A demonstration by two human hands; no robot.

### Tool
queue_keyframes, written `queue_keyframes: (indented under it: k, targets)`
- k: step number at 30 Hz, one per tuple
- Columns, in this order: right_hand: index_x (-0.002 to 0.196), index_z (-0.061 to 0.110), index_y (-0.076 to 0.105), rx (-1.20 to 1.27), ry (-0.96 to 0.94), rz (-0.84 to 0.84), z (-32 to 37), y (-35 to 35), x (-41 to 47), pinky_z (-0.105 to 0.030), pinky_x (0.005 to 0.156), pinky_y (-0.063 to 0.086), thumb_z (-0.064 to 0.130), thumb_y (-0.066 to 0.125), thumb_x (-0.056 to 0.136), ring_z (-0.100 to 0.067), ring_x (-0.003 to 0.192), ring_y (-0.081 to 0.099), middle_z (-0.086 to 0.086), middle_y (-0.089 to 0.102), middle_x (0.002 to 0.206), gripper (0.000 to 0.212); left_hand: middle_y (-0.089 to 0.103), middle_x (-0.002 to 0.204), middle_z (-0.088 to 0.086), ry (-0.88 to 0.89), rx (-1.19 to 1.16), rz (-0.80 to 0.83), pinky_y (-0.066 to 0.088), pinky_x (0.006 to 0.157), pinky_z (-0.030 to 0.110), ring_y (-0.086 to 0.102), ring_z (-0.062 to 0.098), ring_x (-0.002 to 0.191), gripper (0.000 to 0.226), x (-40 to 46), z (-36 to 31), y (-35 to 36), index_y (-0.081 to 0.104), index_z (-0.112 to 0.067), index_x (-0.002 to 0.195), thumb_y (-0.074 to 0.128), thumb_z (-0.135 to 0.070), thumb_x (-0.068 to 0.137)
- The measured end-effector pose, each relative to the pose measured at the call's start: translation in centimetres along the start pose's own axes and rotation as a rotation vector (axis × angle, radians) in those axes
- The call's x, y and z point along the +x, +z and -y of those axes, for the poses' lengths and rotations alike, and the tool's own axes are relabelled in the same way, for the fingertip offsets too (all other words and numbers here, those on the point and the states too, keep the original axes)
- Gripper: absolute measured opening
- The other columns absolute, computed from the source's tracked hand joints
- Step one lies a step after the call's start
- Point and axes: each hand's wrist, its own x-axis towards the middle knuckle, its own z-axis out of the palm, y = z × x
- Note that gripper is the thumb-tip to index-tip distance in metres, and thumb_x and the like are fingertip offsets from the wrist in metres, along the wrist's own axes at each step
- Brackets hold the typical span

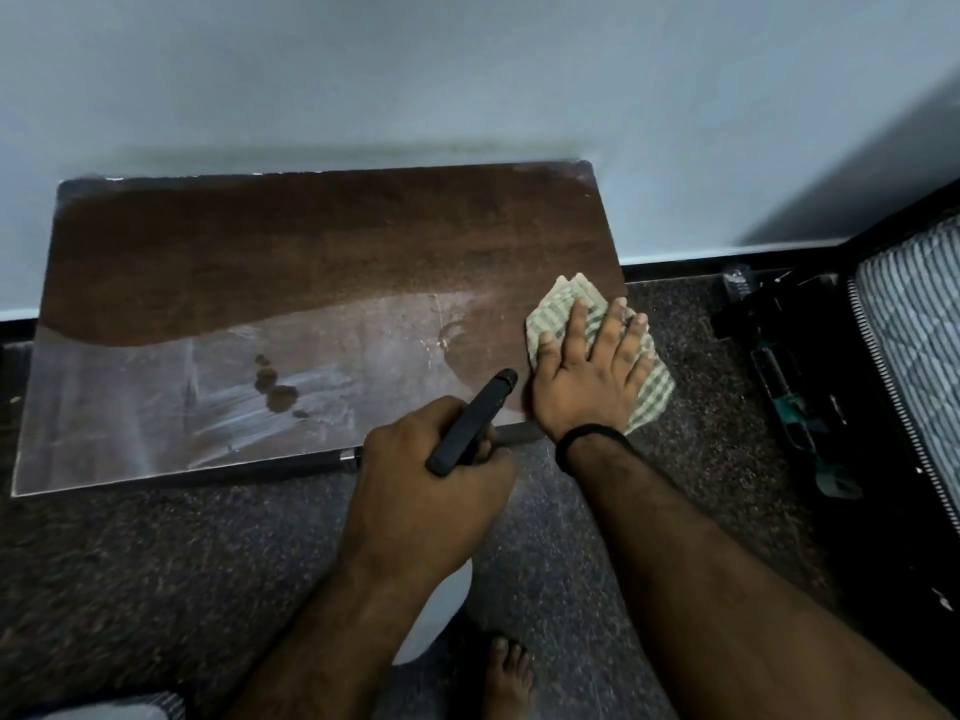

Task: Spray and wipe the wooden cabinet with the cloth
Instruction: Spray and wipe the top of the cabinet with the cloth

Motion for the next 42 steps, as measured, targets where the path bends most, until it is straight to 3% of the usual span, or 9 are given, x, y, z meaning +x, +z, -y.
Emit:
queue_keyframes:
  k: [3, 13, 21, 24, 27, 31, 38, 42]
  targets:
    - [0.161, 0.033, 0.002, 0.005, -0.045, 0.024, 3.3, 0.5, -1.2, -0.053, 0.122, -0.014, 0.056, 0.016, 0.104, -0.027, 0.152, -0.025, -0.004, -0.018, 0.168, 0.063, 0.068, 0.068, 0.019, -0.006, 0.017, -0.02, 0.058, 0.061, 0.052, 0.065, 0.042, 0.062, 0.008, 0.0, 1.3, -2.4, 0.069, -0.009, 0.079, 0.076, -0.012, 0.081]
    - [0.161, 0.035, 0.001, -0.024, -0.424, 0.097, 16.3, 3.6, -4.5, -0.05, 0.122, -0.017, 0.055, 0.016, 0.105, -0.026, 0.152, -0.024, 0.0, -0.017, 0.168, 0.061, 0.063, 0.063, 0.014, -0.012, 0.054, -0.114, 0.053, 0.059, 0.047, 0.061, 0.038, 0.063, 0.016, -0.2, 6.4, -11.6, 0.068, -0.012, 0.075, 0.076, -0.026, 0.078]
    - [0.159, 0.04, 0.01, -0.18, -0.986, 0.153, 18.4, 4.7, -5.5, -0.05, 0.124, -0.008, 0.052, 0.025, 0.106, -0.024, 0.155, -0.012, 0.004, -0.004, 0.17, 0.057, 0.066, 0.067, 0.018, -0.067, 0.03, -0.173, 0.049, 0.058, 0.045, 0.062, 0.04, 0.066, 0.01, -0.6, 7.3, -14.2, 0.07, -0.009, 0.076, 0.077, -0.014, 0.081]
    - [0.159, 0.042, 0.013, -0.205, -1.057, 0.14, 17.4, 4.9, -4.9, -0.048, 0.125, -0.008, 0.051, 0.033, 0.105, -0.022, 0.156, -0.009, 0.006, 0.0, 0.17, 0.058, 0.067, 0.068, 0.016, -0.076, 0.035, -0.184, 0.051, 0.059, 0.044, 0.063, 0.038, 0.066, 0.01, -0.6, 6.8, -13.7, 0.07, -0.011, 0.077, 0.077, -0.017, 0.081]
    - [0.159, 0.043, 0.013, -0.217, -1.043, 0.136, 16.0, 4.4, -4.4, -0.051, 0.125, -0.004, 0.053, 0.03, 0.104, -0.021, 0.156, -0.008, 0.006, 0.0, 0.17, 0.058, 0.068, 0.069, 0.017, -0.077, 0.015, -0.184, 0.054, 0.061, 0.049, 0.063, 0.04, 0.066, 0.01, -0.4, 6.2, -12.8, 0.07, -0.011, 0.077, 0.078, -0.016, 0.081]
    - [0.159, 0.042, 0.01, -0.191, -0.941, 0.157, 12.5, 2.8, -3.0, -0.052, 0.124, -0.005, 0.059, 0.012, 0.101, -0.021, 0.155, -0.012, 0.006, -0.004, 0.17, 0.061, 0.067, 0.065, 0.014, -0.079, -0.008, -0.162, 0.054, 0.061, 0.048, 0.062, 0.04, 0.063, 0.008, -0.3, 5.4, -11.4, 0.07, -0.015, 0.076, 0.077, -0.014, 0.08]
    - [0.158, 0.046, 0.004, -0.127, -0.502, 0.095, 3.4, 0.6, -0.8, -0.047, 0.124, -0.01, 0.062, 0.012, 0.1, -0.017, 0.153, -0.02, 0.01, -0.013, 0.168, 0.061, 0.072, 0.07, 0.011, -0.116, -0.044, -0.14, 0.06, 0.066, 0.046, 0.069, 0.034, 0.068, 0.005, -0.6, 3.7, -8.7, 0.073, -0.016, 0.079, 0.079, -0.015, 0.08]
    - [0.159, 0.041, 0.005, -0.087, -0.207, 0.031, 2.7, 1.1, -2.5, -0.052, 0.123, -0.009, 0.063, 0.007, 0.098, -0.023, 0.154, -0.019, 0.003, -0.013, 0.169, 0.065, 0.071, 0.066, 0.012, -0.106, -0.049, -0.144, 0.06, 0.063, 0.051, 0.069, 0.035, 0.062, 0.007, -0.7, 3.5, -8.4, 0.073, -0.016, 0.077, 0.079, -0.013, 0.079]
